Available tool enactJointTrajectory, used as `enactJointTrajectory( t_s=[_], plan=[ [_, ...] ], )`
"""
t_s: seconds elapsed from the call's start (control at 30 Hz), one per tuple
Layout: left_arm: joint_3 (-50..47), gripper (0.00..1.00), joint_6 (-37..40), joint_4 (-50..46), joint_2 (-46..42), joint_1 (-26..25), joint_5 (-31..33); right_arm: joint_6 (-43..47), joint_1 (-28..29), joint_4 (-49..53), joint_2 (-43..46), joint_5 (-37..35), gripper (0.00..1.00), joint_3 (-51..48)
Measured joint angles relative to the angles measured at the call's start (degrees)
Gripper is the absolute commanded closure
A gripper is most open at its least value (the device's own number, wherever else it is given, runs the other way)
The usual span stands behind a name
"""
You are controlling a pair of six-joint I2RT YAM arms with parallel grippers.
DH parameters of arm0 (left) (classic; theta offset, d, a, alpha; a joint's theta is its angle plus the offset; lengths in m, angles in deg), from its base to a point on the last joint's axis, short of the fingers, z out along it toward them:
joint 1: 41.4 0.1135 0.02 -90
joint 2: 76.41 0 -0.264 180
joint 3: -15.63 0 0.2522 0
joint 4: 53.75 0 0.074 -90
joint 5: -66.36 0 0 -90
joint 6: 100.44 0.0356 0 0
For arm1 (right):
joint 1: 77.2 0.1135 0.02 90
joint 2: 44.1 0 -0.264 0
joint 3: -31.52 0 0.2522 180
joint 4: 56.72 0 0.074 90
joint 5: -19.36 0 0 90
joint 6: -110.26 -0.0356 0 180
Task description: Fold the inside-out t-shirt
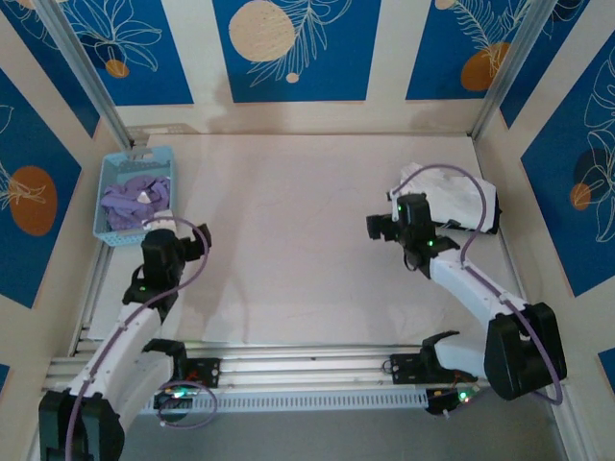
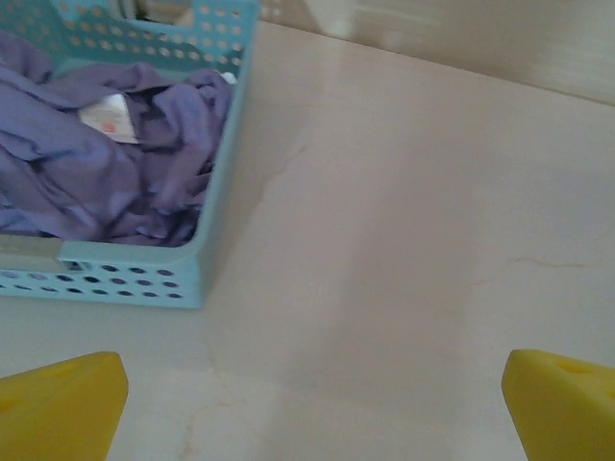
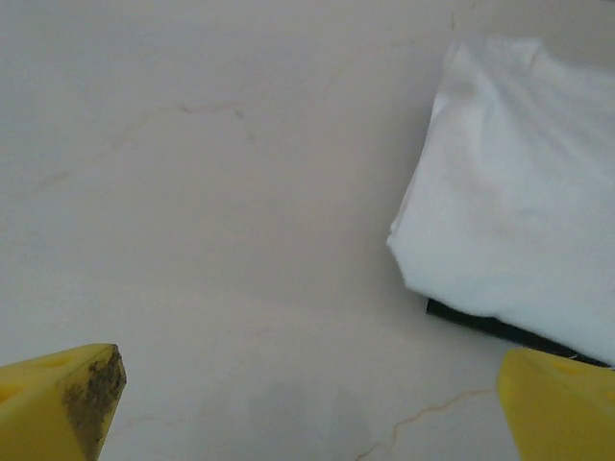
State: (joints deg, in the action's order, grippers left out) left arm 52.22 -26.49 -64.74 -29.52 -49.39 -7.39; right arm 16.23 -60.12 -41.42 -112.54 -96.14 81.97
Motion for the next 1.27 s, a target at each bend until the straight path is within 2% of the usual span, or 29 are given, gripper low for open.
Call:
enactJointTrajectory(
  t_s=[0.17,0.3,0.53,0.63,0.77,1.27],
  plan=[
    [-6.23,0.00,7.04,16.22,11.93,0.00,3.78,1.95,-0.83,-17.22,-5.60,-0.46,0.01,-11.82],
    [-5.77,0.01,12.33,26.32,24.90,0.13,2.56,3.93,-3.28,-26.69,-12.07,0.31,0.01,-12.07],
    [-4.57,0.01,15.67,45.57,39.78,1.79,-1.09,3.89,-10.23,-38.03,-15.30,7.72,0.01,-11.80],
    [-4.26,0.01,16.26,46.60,42.21,1.99,-2.62,2.29,-13.75,-44.28,-16.44,11.65,0.01,-13.51],
    [-3.21,0.00,16.65,48.43,42.23,2.01,-3.39,0.44,-16.24,-45.16,-18.71,15.65,0.01,-13.62],
    [-3.04,0.00,16.65,49.57,42.21,2.03,-3.85,-0.92,-16.74,-45.94,-18.78,19.54,0.01,-13.57]
  ],
)
